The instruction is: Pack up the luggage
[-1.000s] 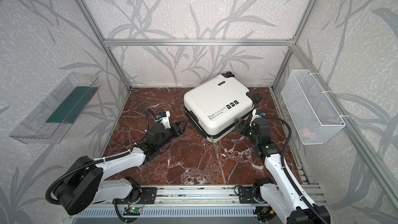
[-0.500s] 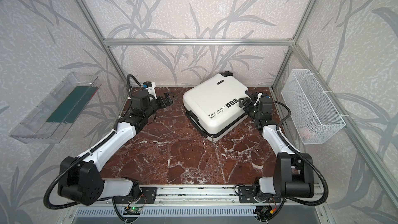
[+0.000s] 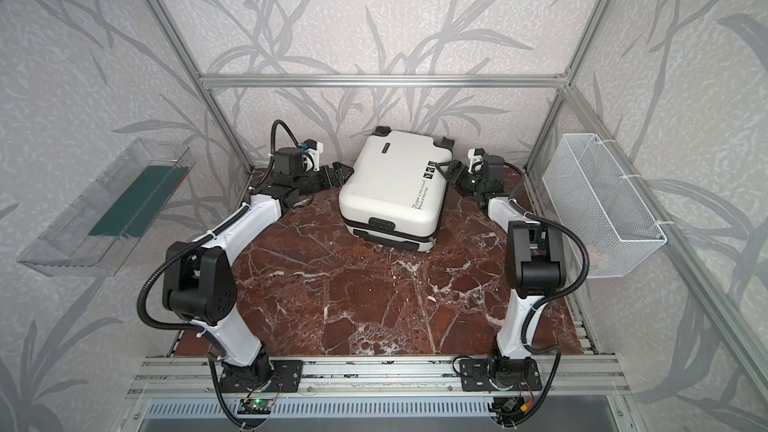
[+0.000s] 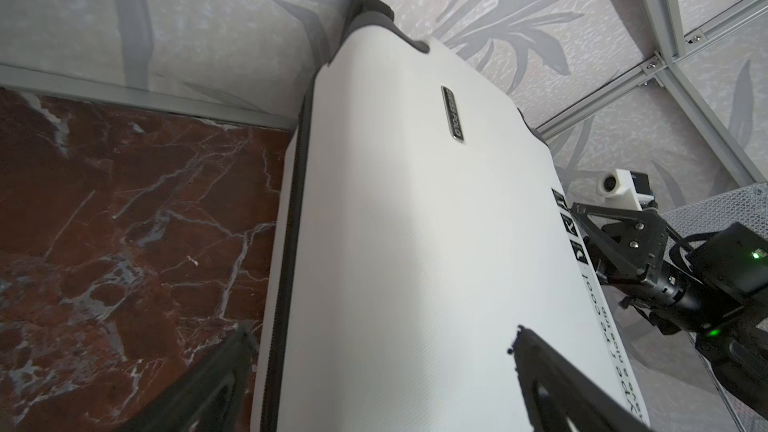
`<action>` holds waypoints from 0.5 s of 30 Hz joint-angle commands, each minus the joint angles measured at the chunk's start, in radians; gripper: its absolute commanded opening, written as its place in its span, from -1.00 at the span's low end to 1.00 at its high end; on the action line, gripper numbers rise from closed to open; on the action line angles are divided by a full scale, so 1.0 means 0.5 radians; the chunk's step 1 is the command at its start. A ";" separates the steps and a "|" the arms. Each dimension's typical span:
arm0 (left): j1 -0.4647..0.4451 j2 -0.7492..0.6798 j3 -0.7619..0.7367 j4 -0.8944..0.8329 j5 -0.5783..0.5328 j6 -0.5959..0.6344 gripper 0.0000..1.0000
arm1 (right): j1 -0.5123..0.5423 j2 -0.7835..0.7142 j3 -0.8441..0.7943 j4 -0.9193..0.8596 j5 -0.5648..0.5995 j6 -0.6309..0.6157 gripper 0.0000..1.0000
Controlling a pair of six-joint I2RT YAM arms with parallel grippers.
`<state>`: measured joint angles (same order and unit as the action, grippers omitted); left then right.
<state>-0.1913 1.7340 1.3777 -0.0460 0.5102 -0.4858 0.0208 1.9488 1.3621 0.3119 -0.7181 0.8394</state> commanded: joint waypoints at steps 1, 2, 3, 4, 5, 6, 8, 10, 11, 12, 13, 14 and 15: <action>0.005 -0.110 -0.150 0.122 0.087 -0.086 0.99 | 0.087 0.001 0.079 -0.035 -0.229 -0.029 0.73; 0.002 -0.134 -0.200 0.156 0.092 -0.107 0.99 | 0.082 -0.022 0.064 -0.035 -0.232 -0.031 0.73; -0.002 -0.158 -0.248 0.190 0.099 -0.133 0.99 | 0.077 -0.057 0.044 -0.041 -0.231 -0.041 0.73; -0.009 -0.181 -0.290 0.220 0.101 -0.154 0.98 | 0.072 -0.092 0.025 -0.053 -0.228 -0.054 0.73; -0.015 -0.204 -0.341 0.265 0.100 -0.177 0.98 | 0.067 -0.141 -0.007 -0.067 -0.227 -0.070 0.73; -0.025 -0.228 -0.391 0.308 0.099 -0.200 0.99 | 0.056 -0.195 -0.048 -0.074 -0.219 -0.086 0.73; -0.043 -0.263 -0.473 0.393 0.099 -0.249 0.99 | 0.026 -0.316 -0.152 -0.093 -0.188 -0.118 0.73; -0.063 -0.291 -0.537 0.453 0.099 -0.293 0.99 | -0.017 -0.444 -0.290 -0.054 -0.163 -0.114 0.73; -0.077 -0.303 -0.566 0.486 0.099 -0.316 0.99 | -0.039 -0.526 -0.384 -0.020 -0.152 -0.108 0.73; -0.096 -0.316 -0.592 0.512 0.097 -0.328 0.99 | -0.057 -0.605 -0.490 0.003 -0.147 -0.109 0.73; -0.115 -0.326 -0.609 0.528 0.092 -0.333 0.99 | -0.071 -0.669 -0.560 0.013 -0.144 -0.124 0.73; -0.131 -0.338 -0.624 0.528 0.077 -0.331 0.99 | -0.083 -0.744 -0.667 0.020 -0.138 -0.142 0.73; -0.146 -0.349 -0.637 0.528 0.059 -0.324 0.98 | -0.092 -0.816 -0.766 0.009 -0.125 -0.176 0.73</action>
<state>-0.2333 1.5986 1.0779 0.1532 0.5278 -0.6228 -0.0093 1.6196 1.0615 0.2939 -0.7853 0.7918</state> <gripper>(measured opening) 0.993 0.867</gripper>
